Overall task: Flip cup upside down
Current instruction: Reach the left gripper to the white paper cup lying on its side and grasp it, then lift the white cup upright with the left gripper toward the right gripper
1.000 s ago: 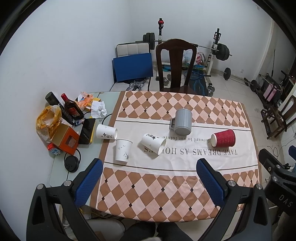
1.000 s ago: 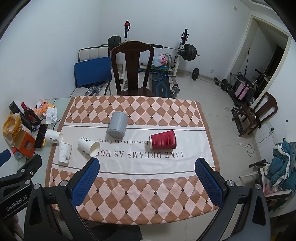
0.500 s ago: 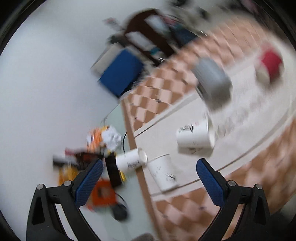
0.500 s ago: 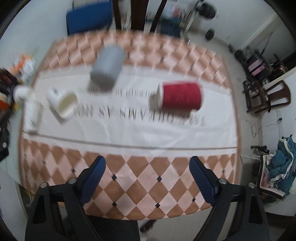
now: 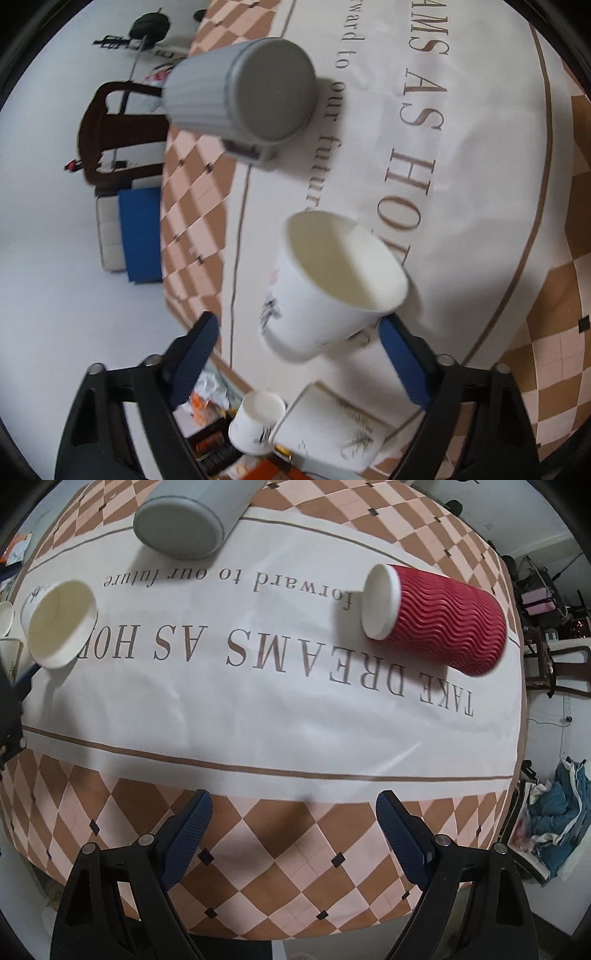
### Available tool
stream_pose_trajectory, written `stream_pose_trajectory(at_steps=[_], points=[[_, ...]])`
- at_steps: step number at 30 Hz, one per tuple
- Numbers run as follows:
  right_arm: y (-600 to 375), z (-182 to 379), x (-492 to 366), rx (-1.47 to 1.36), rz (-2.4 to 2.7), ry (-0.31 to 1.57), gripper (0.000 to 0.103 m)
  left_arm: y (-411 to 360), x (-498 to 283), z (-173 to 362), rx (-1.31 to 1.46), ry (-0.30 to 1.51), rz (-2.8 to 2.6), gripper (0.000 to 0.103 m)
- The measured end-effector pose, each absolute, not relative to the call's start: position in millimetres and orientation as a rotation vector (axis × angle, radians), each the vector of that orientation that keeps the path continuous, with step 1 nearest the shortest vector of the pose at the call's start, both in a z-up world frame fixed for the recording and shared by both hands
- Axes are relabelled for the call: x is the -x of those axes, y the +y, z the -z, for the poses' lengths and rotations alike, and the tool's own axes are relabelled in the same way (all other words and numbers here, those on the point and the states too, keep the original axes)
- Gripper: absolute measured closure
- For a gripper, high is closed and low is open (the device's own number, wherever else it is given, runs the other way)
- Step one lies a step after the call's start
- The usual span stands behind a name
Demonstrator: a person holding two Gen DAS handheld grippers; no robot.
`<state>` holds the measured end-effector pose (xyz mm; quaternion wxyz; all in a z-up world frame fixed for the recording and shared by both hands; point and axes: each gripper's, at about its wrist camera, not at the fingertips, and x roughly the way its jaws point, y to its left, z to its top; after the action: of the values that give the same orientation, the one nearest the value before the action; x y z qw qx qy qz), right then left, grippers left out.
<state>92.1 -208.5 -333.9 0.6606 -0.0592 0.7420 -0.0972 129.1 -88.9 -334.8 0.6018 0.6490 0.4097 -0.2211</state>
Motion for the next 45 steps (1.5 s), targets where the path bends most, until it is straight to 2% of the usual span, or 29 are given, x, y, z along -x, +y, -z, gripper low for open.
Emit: stream_pose_trajectory(at_steps=[1,2,10,17,22,29,35,40,45], points=[[-208.3,336.0,-94.1,0.137,0.218,1.683,0.012,-89.9,-131.2,338.6,-1.5,0.954,0.526,0.033],[-208.3,337.5,-95.0,0.14,0.218,1.687,0.012,-93.3,-132.3,341.5,-1.496,0.967,0.549,0.044],[-216.0,337.2,-90.7,0.136,0.245,1.69,0.012,-102.7,-134.9,338.1,-1.42,0.955,0.562,0.046],[-228.7,329.0,-80.0,0.111,0.284,1.673,0.012,-105.3,-135.9,317.9,-1.218,1.073,0.531,0.046],[-239.7,319.0,-71.8,0.078,0.308,1.652,0.012,-103.3,-131.5,299.9,-0.968,1.246,0.492,0.046],[-250.9,308.8,-53.9,0.003,0.263,1.628,0.012,-83.7,-112.1,283.4,-0.387,1.563,0.386,0.046],[-262.3,312.0,-28.3,-0.011,0.22,1.634,0.012,-71.1,-73.8,292.6,-0.011,1.698,0.286,0.046],[-280.6,317.9,-8.9,-0.021,0.217,1.65,0.012,-78.3,-51.8,312.9,0.195,1.786,0.257,0.046],[-299.0,321.6,3.0,-0.026,0.243,1.655,0.012,-94.5,-46.9,326.8,0.214,1.806,0.242,0.045]])
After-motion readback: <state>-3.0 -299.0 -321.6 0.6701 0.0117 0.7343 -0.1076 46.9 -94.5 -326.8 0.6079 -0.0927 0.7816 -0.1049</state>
